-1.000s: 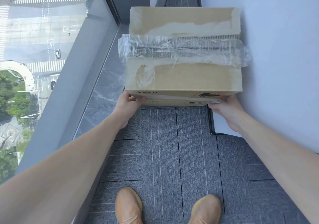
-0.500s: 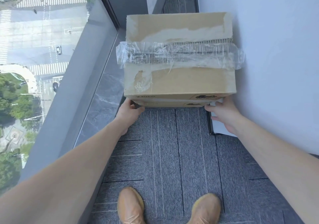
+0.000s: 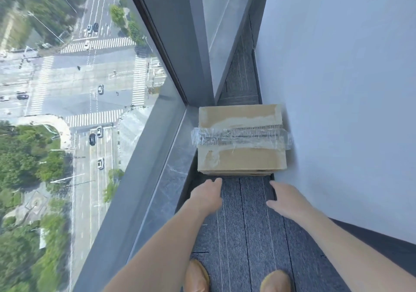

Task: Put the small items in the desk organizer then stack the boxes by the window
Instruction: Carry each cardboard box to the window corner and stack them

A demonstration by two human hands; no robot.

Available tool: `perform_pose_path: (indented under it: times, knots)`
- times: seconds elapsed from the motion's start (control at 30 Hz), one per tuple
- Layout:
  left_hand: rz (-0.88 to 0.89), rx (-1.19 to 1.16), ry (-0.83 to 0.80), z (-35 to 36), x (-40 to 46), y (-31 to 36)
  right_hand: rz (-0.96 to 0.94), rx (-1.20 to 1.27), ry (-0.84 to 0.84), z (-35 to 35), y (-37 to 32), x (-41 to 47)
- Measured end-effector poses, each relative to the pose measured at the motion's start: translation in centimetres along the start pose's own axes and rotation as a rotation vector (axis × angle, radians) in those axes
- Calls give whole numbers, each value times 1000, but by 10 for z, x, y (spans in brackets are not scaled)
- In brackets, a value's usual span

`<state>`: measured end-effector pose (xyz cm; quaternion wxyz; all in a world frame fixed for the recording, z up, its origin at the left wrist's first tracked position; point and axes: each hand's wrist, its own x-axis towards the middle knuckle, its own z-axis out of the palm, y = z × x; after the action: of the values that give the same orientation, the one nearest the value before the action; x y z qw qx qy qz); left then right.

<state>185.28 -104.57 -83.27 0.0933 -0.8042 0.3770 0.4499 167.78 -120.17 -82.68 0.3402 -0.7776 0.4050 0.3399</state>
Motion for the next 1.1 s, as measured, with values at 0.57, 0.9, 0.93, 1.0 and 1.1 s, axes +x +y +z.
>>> perform_pose_path:
  times: [0.57, 0.9, 0.93, 1.0, 1.1]
  knots:
    - [123, 119, 56, -146, -351, 129, -162, 94, 131, -126, -55, -378]
    - [561, 429, 82, -73, -479, 244, 110, 454, 467, -46, 22, -585]
    - [601, 463, 67, -58, -491, 254, 156, 470, 489, -30, 36, -608]
    - [662, 512, 26, -26, -517, 272, 260, 517, 531, 8, 63, -653]
    - [772, 568, -13, 26, -557, 298, 429, 601, 573, 72, 98, -725]
